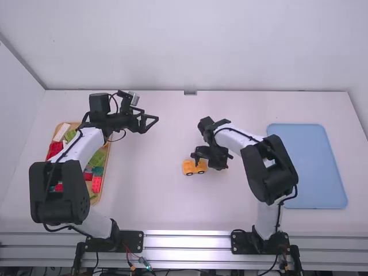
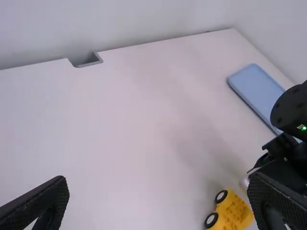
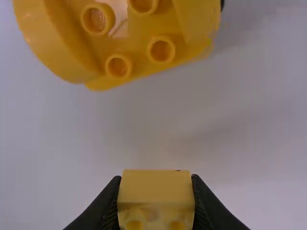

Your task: Assemble lego blocks to make yellow taxi

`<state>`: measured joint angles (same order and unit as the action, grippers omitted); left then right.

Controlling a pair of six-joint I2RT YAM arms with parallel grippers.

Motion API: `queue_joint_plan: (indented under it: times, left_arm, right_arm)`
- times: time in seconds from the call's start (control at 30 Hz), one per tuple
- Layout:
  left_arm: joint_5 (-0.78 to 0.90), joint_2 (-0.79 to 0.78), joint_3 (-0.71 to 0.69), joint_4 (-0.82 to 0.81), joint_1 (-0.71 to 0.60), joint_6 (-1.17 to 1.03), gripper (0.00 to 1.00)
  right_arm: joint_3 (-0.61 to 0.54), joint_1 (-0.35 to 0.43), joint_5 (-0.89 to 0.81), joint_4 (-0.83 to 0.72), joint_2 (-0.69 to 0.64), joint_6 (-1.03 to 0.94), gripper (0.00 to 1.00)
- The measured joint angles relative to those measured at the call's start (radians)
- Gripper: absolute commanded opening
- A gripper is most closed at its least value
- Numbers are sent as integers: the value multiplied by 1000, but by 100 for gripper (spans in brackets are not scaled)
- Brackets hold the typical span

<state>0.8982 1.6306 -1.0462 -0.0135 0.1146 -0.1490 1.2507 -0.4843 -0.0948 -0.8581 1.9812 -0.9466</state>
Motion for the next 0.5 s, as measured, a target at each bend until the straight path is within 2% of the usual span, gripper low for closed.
queue_joint_plan:
  times: [0.37,0.5]
  left_arm:
    - [0,0,0,2,-1,0,99]
    - [0,0,0,6,0,0,99]
  right_arm:
    - [0,63,113,22,0,-54,0]
    - [-1,87,138,90,0,-39,0]
